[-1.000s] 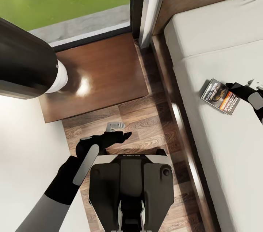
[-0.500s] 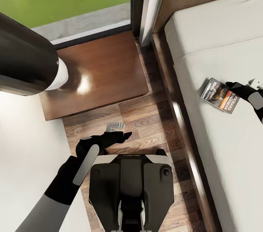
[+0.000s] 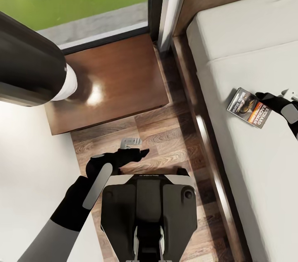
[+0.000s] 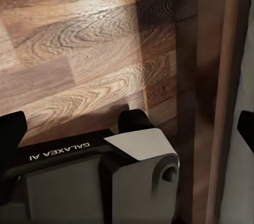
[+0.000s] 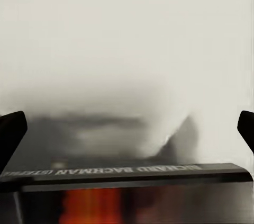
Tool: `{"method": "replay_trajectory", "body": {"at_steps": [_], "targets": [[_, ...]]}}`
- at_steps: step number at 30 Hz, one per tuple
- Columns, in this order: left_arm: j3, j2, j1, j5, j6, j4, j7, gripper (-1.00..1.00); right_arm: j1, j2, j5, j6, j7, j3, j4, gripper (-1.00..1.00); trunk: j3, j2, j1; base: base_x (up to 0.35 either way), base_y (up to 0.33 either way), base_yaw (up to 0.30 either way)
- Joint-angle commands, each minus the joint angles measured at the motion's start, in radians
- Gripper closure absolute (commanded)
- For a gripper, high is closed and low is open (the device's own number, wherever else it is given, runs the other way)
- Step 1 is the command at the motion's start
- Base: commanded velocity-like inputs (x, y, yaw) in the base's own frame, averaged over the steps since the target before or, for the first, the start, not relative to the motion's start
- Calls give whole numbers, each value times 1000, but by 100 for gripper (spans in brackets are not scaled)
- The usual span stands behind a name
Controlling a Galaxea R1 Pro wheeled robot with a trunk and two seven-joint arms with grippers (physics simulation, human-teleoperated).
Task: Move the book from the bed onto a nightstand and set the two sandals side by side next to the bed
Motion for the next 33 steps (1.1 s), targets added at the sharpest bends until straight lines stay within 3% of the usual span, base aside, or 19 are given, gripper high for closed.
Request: {"method": "replay_trajectory", "body": {"at_steps": [1, 33], "targets": [[0, 0, -1, 10, 4, -1, 8, -100, 0, 0, 0, 9, 2, 9, 42, -100, -1, -1, 1, -137, 0, 0], [0, 0, 0, 10, 5, -1, 8, -100, 0, 0, 0, 10, 3, 10, 42, -100, -1, -1, 1, -84, 0, 0]]}}
